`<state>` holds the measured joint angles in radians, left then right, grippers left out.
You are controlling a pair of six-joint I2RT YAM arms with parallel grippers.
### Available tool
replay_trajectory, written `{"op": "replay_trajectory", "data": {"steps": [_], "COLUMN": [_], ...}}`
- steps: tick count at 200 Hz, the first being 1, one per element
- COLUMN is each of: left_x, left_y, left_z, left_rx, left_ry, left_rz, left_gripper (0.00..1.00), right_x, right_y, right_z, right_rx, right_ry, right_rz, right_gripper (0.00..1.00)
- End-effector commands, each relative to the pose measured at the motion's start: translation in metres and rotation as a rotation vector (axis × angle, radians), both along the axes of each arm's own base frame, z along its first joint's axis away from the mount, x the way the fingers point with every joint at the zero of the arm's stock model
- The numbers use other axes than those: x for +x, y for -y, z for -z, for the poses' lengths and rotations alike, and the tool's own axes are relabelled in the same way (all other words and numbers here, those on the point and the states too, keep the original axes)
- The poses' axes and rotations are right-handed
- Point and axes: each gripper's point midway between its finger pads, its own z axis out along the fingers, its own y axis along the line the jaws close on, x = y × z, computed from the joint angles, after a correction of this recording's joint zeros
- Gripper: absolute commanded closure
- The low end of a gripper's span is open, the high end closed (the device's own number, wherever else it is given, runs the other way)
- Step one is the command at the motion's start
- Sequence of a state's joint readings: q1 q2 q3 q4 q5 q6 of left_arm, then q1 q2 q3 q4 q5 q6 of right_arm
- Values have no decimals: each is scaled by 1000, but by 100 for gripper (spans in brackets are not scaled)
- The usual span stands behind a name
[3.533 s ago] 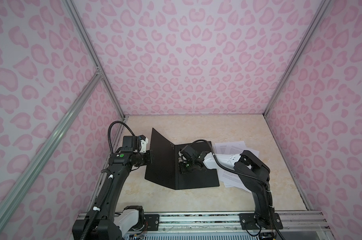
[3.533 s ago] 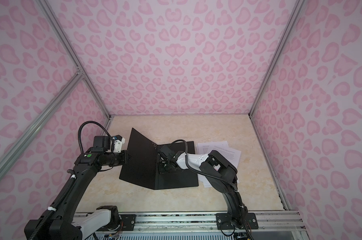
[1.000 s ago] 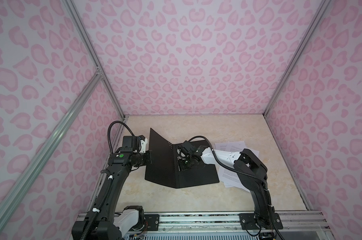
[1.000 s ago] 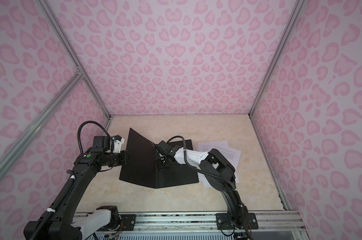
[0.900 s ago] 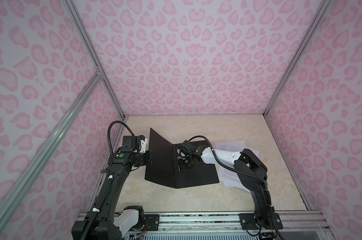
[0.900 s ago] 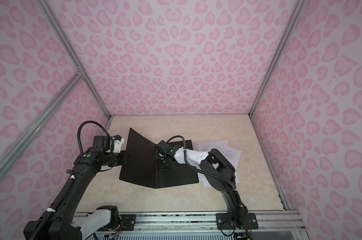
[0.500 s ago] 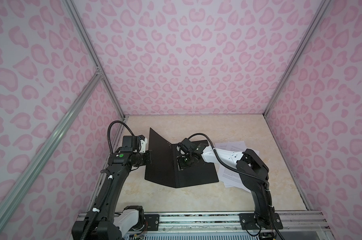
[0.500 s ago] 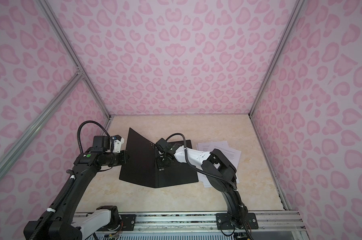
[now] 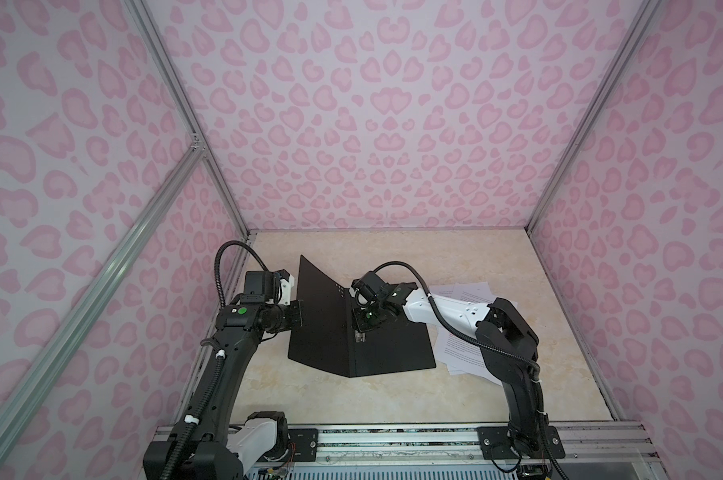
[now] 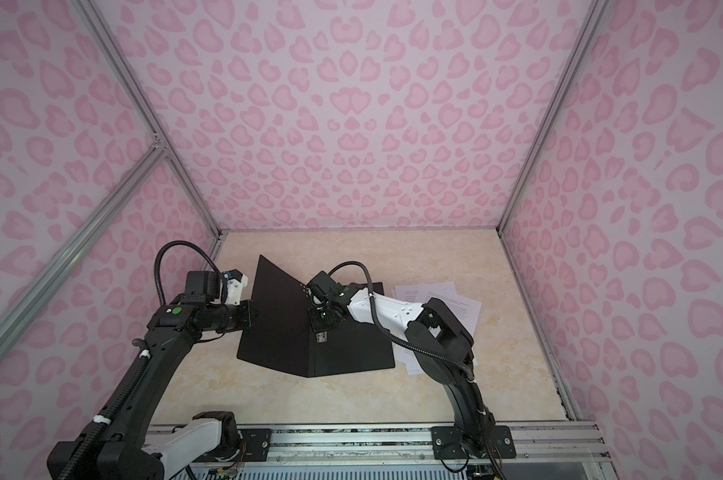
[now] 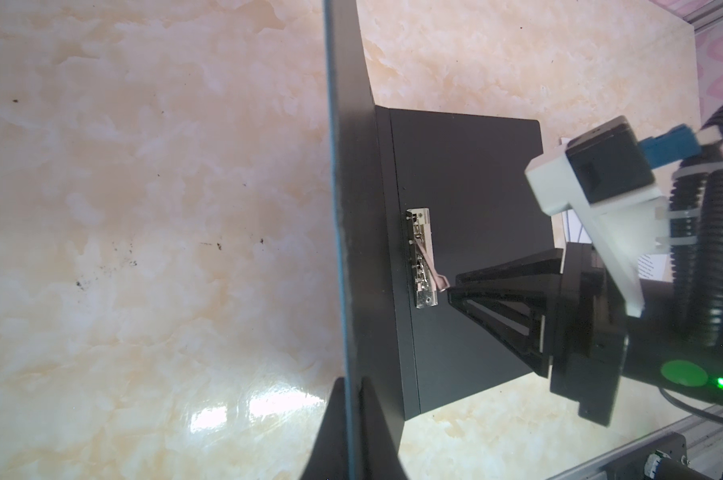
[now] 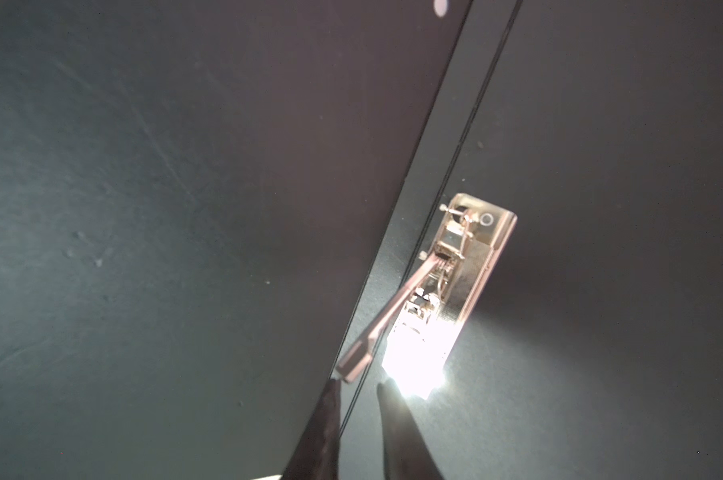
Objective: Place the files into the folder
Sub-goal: 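Raise the clip lever fully open with the right gripper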
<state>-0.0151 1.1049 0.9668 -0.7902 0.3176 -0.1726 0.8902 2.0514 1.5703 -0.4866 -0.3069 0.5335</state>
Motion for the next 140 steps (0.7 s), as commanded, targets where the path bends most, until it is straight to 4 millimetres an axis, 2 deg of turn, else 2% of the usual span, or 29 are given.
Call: {"op": "replay_trajectory", "data": {"steps": [1,50,74,85,97,111,115,126,140], "left_x": [1,2,3,4,5,6,6,7,8], "left_y": [-5,-5,-5,-5,-5,-5,-4,-5,-4], "left_z": [0,-1,-3,-2,-1,-1,-2,-3,-4], "left_rx": [39,36,35,38,42,41,41,45,43], "left_ry": [1,-2,-3,-7,-14,-22,-25,-25,-23], "left_rz": [3,1,4,9,9,18,20,22,29], "left_gripper": [96,96,96,96,96,96,96,96,96], "right_x": [2,7,12,14,13,9,3,-7,-18], "right_y": [-2,-8,-4,5,15,16,21,19,15], "right_z": [-4,-22,-36,-39,-37,-39,-27,-20,-10], "right_rx": [6,42,50,34,26,68,61,86,106], "right_ry": [14,48,85,97,91,75,47,-1,-38], "right_rz": [-12,-18,-6,18,44,41,36,17,-8], "right_gripper": [75,70,70,72,77,84,87,92,92]}}
